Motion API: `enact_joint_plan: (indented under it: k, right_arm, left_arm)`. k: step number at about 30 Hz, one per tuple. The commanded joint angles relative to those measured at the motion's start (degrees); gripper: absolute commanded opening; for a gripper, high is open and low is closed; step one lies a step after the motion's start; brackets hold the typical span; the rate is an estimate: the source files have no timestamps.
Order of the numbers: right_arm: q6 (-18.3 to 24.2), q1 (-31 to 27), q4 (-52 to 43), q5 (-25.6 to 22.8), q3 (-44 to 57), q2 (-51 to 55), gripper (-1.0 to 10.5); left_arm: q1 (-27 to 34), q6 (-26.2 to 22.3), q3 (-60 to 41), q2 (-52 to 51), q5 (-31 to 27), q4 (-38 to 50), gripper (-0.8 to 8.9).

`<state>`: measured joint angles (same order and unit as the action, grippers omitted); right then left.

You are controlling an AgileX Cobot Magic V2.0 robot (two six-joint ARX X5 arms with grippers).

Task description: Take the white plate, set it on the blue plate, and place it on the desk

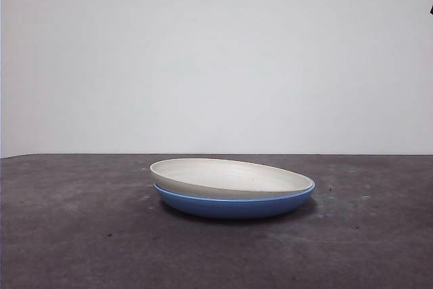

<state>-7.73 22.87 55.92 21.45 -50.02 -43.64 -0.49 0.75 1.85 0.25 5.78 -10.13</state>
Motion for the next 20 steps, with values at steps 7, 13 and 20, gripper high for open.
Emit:
enact_joint_plan:
  k: [7,13,20]
  right_arm:
    - [0.50,0.35,-0.39,0.15,-1.11,-0.39,0.1]
    - [2.73,0.35,-0.87,-0.72,-1.09,-0.37,0.1]
    - [6.21,-7.21,-12.94,-2.78,0.92,5.11,0.1]
  left_arm:
    - [0.15,0.15,-1.16,-0.09,-0.13,-0.48,0.15]
    - [0.15,0.15,-1.16,-0.09,-0.13,-0.48,0.15]
    - [0.15,0.15,-1.16,-0.09,-0.13,-0.48,0.15]
